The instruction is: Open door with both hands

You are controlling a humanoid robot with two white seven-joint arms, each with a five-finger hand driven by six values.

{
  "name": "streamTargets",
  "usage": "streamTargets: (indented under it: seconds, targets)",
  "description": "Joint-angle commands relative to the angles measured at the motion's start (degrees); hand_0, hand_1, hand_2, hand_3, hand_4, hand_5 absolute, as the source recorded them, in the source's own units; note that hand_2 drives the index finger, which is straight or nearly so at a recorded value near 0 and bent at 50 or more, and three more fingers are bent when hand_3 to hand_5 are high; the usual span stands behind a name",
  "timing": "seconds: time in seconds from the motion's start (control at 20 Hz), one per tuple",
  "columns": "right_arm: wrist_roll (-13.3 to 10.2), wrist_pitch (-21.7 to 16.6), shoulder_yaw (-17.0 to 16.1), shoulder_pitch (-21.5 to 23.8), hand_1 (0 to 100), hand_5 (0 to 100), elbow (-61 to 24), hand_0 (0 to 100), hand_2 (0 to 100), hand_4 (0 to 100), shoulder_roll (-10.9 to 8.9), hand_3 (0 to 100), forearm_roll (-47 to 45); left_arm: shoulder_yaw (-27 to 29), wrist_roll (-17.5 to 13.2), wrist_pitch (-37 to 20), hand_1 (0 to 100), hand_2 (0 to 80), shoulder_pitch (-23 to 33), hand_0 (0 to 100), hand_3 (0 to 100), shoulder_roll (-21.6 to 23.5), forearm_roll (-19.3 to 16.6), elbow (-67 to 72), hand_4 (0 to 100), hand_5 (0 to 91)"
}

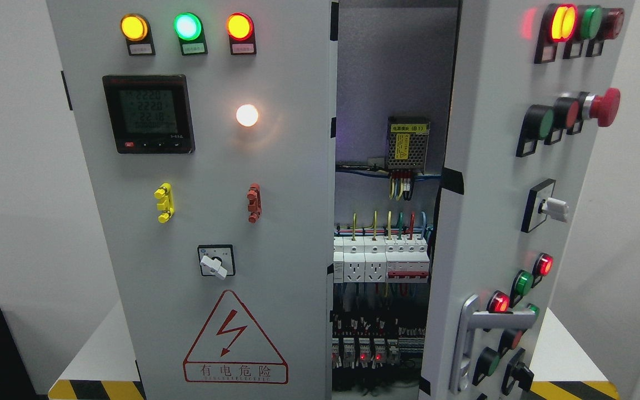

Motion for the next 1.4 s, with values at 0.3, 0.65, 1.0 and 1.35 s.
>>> streamTargets:
  seconds: [0.3, 0.65, 1.0, 1.35]
  targets:
    - [0.01, 0.01, 0.0, 0.0, 0, 0, 0.0, 0, 0, 0, 0.0, 0, -0.61, 0.29, -0.22, -0.03, 0, 0.0, -0.17, 0, 0, 0.79, 0.12, -0.11, 0, 0.0]
    - [0.01, 0.01, 0.0, 0.0, 0, 0, 0.0, 0, 0, 0, 0.0, 0, -0.61, 0.47, -0.31, 0.32, 0, 0.0, -0.88, 0, 0, 2.54, 0.47, -9.4, 0, 0.0]
    - [0.01, 0.01, 0.0, 0.0, 0, 0, 0.0, 0, 0, 0, 0.0, 0, -0.61, 0.12, -0.31, 0.49, 0, 0.0, -0.18, 0, 0, 5.36, 0.38, -22.67, 0, 0.0]
    - [0.01, 0.01, 0.0, 0.0, 0, 0, 0.0, 0, 0, 0, 0.0, 0, -0.61, -1.11, -0.4, 0.49, 0, 0.0, 5.0, 0, 0, 9.22, 0.38, -44.2, 0, 0.0]
